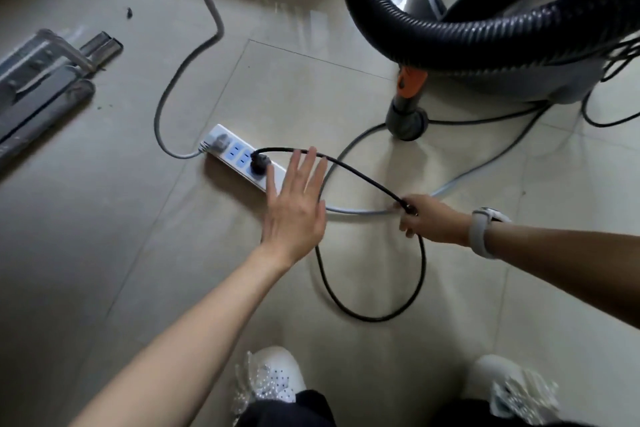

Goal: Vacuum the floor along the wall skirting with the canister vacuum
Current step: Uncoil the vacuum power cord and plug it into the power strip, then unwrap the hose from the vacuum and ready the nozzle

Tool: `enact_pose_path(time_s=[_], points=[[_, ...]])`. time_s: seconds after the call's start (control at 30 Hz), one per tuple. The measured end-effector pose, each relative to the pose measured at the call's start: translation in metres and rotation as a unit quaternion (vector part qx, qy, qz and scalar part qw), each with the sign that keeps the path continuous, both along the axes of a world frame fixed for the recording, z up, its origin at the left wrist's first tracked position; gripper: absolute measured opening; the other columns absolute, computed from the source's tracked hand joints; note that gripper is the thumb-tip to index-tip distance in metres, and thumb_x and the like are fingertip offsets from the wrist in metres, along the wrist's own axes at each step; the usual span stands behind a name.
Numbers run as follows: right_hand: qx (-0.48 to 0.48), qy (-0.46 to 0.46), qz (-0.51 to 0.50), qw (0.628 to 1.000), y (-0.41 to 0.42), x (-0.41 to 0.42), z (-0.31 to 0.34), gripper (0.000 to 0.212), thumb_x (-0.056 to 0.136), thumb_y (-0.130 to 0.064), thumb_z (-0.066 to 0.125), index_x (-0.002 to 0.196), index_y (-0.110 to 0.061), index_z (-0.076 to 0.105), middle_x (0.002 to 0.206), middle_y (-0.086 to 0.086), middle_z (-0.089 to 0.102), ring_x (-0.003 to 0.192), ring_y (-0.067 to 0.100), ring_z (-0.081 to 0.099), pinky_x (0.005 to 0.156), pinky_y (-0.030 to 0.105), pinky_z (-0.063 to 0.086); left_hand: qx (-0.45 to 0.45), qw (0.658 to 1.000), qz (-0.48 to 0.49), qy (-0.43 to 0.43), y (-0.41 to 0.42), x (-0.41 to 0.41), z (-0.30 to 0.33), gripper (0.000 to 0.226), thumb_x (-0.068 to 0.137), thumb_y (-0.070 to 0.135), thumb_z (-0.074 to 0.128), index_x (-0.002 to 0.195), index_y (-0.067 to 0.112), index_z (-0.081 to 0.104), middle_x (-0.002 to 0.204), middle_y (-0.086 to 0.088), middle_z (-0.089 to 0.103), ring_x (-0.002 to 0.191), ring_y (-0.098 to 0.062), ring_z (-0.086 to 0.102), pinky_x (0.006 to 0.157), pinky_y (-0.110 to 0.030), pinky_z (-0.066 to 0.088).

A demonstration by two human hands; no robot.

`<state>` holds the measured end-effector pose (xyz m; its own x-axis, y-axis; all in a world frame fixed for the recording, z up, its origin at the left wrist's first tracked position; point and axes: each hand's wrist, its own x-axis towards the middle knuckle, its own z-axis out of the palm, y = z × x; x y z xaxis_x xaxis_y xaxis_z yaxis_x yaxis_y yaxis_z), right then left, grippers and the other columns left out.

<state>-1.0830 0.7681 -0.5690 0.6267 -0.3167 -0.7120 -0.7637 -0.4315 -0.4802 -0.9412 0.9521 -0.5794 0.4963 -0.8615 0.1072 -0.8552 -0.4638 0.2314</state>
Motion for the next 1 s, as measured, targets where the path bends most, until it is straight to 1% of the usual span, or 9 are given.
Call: enact_pose_path(time_s=[0.13, 0.2, 0.23, 0.3, 0.37, 0.5, 0.8, 0.93, 1.0], points=[[0.094, -0.034, -0.026, 0.995, 0.000, -0.022, 0.015, 0.035, 0.096, 0.000, 0.040, 0.124, -0.016, 0.054, 0.072, 0.003, 0.061, 0.071, 0.017, 0.060, 0.068, 0.026, 0.047, 0.198, 0.971, -0.124, -0.050, -0.038, -0.021, 0.014, 0.066, 0.099, 0.037, 0.035, 0.151, 0.027, -0.005, 0.160, 0.000, 0.005, 0.147, -0.029, -0.006, 0.108, -0.066, -0.002], [0.106, -0.057, -0.023, 0.993, 0.001, -0.029, 0.021, 0.036, 0.097, -0.001, 0.042, 0.125, -0.019, 0.054, 0.071, 0.002, 0.060, 0.073, 0.018, 0.059, 0.073, 0.033, 0.048, 0.219, 0.956, -0.187, -0.060, -0.046, -0.022, 0.015, 0.055, 0.098, 0.033, 0.044, 0.149, 0.032, 0.022, 0.149, -0.006, 0.036, 0.144, -0.030, 0.019, 0.104, -0.070, -0.005], [0.100, -0.057, -0.010, 0.993, 0.002, -0.030, 0.022, 0.035, 0.096, -0.002, 0.042, 0.125, -0.018, 0.055, 0.071, 0.001, 0.060, 0.072, 0.017, 0.058, 0.075, 0.034, 0.049, 0.175, 0.957, -0.215, -0.092, -0.045, -0.023, 0.013, 0.044, 0.091, 0.022, 0.057, 0.134, 0.029, 0.050, 0.121, -0.010, 0.058, 0.125, -0.031, 0.048, 0.103, -0.072, 0.003], [0.084, -0.034, 0.031, 0.995, 0.004, -0.030, 0.022, 0.034, 0.095, -0.004, 0.044, 0.125, -0.013, 0.058, 0.079, 0.001, 0.065, 0.070, 0.010, 0.058, 0.074, 0.026, 0.050, 0.120, 0.949, -0.254, -0.141, -0.040, -0.018, 0.016, 0.025, 0.074, 0.004, 0.066, 0.091, 0.022, 0.071, 0.073, -0.003, 0.058, 0.075, -0.026, 0.063, 0.102, -0.065, 0.026], [0.074, 0.001, 0.077, 0.994, 0.009, -0.025, 0.022, 0.037, 0.094, -0.007, 0.045, 0.129, -0.013, 0.058, 0.098, 0.004, 0.069, 0.077, 0.008, 0.060, 0.069, 0.014, 0.047, 0.238, 0.927, -0.258, -0.136, -0.032, -0.013, 0.022, 0.027, 0.082, 0.006, 0.059, 0.091, 0.028, 0.071, 0.079, 0.003, 0.062, 0.081, -0.021, 0.063, 0.104, -0.044, 0.035], [-0.016, 0.007, 0.144, 0.989, 0.013, -0.011, 0.021, 0.041, 0.098, -0.017, 0.045, 0.139, -0.016, 0.045, 0.135, 0.004, 0.054, 0.119, 0.022, 0.053, 0.098, 0.025, 0.037, 0.473, 0.850, -0.203, -0.110, -0.008, -0.009, 0.023, 0.032, 0.084, 0.002, 0.046, 0.104, 0.017, 0.067, 0.106, 0.002, 0.067, 0.106, -0.021, 0.057, 0.112, -0.034, 0.019], [-0.164, -0.166, 0.083, 0.969, -0.014, 0.011, 0.102, 0.038, 0.097, -0.012, 0.040, 0.133, -0.017, 0.052, 0.133, 0.004, 0.056, 0.118, 0.023, 0.053, 0.097, 0.035, 0.044, 0.219, 0.957, -0.099, 0.164, -0.047, -0.012, 0.089, 0.039, 0.096, 0.029, 0.047, 0.135, 0.023, 0.050, 0.134, 0.001, 0.048, 0.124, -0.019, 0.044, 0.097, -0.031, 0.038], [-0.328, -0.408, 0.239, 0.818, -0.029, 0.007, 0.193, 0.026, 0.078, 0.004, 0.057, 0.097, -0.007, 0.070, 0.095, 0.011, 0.066, 0.079, 0.032, 0.063, 0.056, 0.036, 0.052, 0.107, 0.932, 0.078, 0.337, -0.086, -0.003, 0.162, 0.034, 0.093, 0.025, 0.052, 0.126, 0.018, 0.058, 0.130, -0.003, 0.055, 0.120, -0.019, 0.052, 0.099, -0.028, 0.038], [-0.416, -0.449, 0.249, 0.751, -0.045, 0.017, 0.233, 0.018, 0.075, 0.001, 0.060, 0.087, -0.008, 0.070, 0.088, 0.009, 0.066, 0.077, 0.031, 0.061, 0.061, 0.035, 0.047, 0.067, 0.903, 0.171, 0.387, -0.102, 0.005, 0.201, 0.033, 0.093, 0.022, 0.051, 0.125, 0.016, 0.058, 0.128, -0.003, 0.059, 0.115, -0.019, 0.055, 0.092, -0.024, 0.038]])
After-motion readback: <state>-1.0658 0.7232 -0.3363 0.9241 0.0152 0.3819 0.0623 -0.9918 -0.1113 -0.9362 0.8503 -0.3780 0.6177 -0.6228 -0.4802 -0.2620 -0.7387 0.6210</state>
